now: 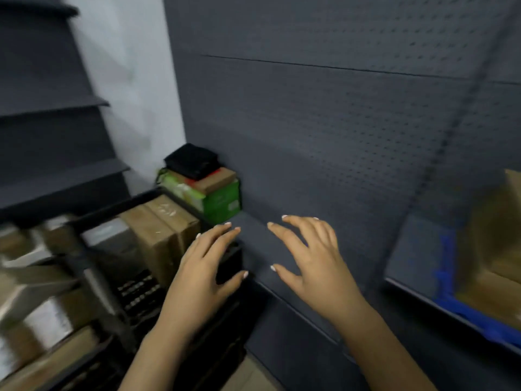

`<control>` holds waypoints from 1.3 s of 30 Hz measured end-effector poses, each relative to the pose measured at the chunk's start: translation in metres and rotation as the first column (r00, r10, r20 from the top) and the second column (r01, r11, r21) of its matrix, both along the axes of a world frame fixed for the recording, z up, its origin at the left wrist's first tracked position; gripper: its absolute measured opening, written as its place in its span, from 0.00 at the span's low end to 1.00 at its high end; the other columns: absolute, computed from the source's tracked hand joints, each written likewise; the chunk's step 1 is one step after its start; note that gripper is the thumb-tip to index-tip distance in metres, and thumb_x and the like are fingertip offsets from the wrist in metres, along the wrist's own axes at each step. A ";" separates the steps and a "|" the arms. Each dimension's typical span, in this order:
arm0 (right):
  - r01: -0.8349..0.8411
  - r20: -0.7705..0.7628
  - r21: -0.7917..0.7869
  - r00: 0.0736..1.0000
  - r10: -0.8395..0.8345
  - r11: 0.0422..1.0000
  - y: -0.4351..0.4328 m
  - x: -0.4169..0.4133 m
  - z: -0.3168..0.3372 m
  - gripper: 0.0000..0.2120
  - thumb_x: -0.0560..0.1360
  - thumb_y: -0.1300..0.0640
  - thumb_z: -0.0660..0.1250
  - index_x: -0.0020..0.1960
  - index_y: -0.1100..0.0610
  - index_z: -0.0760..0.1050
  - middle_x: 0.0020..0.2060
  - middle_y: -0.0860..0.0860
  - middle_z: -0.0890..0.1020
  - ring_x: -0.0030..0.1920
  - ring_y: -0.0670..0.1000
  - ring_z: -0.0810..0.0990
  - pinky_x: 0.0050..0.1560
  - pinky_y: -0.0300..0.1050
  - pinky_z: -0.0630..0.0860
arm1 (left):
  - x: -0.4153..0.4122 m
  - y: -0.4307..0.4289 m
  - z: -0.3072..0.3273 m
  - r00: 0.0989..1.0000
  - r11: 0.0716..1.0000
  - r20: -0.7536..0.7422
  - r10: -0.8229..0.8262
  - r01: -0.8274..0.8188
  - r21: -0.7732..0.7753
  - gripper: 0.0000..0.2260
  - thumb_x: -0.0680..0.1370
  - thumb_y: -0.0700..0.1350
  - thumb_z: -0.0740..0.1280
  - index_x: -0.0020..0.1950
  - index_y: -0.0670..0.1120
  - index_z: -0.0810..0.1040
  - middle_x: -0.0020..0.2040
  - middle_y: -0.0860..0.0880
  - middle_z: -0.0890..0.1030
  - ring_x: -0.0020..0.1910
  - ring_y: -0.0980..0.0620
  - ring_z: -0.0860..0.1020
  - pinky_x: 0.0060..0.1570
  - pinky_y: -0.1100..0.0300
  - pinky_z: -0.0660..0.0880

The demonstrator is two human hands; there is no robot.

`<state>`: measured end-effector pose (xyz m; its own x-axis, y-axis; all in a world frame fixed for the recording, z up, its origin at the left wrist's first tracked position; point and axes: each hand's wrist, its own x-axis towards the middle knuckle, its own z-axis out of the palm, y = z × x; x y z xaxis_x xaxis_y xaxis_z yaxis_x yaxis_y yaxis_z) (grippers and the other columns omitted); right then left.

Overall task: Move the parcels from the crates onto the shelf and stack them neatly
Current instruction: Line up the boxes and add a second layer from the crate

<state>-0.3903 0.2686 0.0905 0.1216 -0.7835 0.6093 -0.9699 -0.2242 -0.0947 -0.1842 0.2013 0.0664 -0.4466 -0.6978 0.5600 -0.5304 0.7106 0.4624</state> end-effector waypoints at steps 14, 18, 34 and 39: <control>-0.475 0.028 0.136 0.879 0.476 0.870 -0.195 0.238 -0.034 0.32 0.68 0.50 0.76 0.69 0.48 0.68 0.62 0.49 0.72 0.64 0.54 0.69 0.67 0.52 0.62 | 0.248 -0.068 -0.024 0.846 0.842 0.036 0.532 -0.533 0.088 0.29 0.71 0.50 0.74 0.70 0.52 0.70 0.68 0.56 0.70 0.68 0.57 0.67 0.66 0.48 0.69; -0.564 0.025 0.182 0.821 0.570 0.805 -0.242 0.266 -0.049 0.32 0.68 0.49 0.75 0.69 0.49 0.68 0.62 0.49 0.71 0.63 0.53 0.68 0.66 0.49 0.60 | 0.266 -0.089 -0.044 0.792 0.781 0.044 0.609 -0.608 0.142 0.28 0.71 0.50 0.74 0.70 0.51 0.71 0.67 0.55 0.70 0.68 0.55 0.68 0.65 0.50 0.70; -0.552 0.100 0.441 0.814 0.572 0.708 -0.453 0.217 -0.130 0.32 0.65 0.49 0.77 0.67 0.48 0.70 0.61 0.49 0.74 0.61 0.54 0.72 0.63 0.51 0.64 | 0.202 -0.279 -0.117 0.753 0.685 0.223 0.619 -0.657 0.315 0.31 0.70 0.51 0.74 0.72 0.52 0.69 0.69 0.54 0.69 0.69 0.54 0.66 0.69 0.54 0.65; -0.477 0.085 0.569 0.844 0.529 0.670 -0.468 0.184 -0.167 0.30 0.68 0.43 0.73 0.67 0.48 0.71 0.62 0.48 0.73 0.63 0.53 0.69 0.65 0.54 0.67 | 0.168 -0.306 -0.152 0.798 0.697 0.272 0.538 -0.603 0.389 0.32 0.70 0.52 0.73 0.72 0.52 0.68 0.70 0.53 0.69 0.71 0.54 0.64 0.71 0.53 0.63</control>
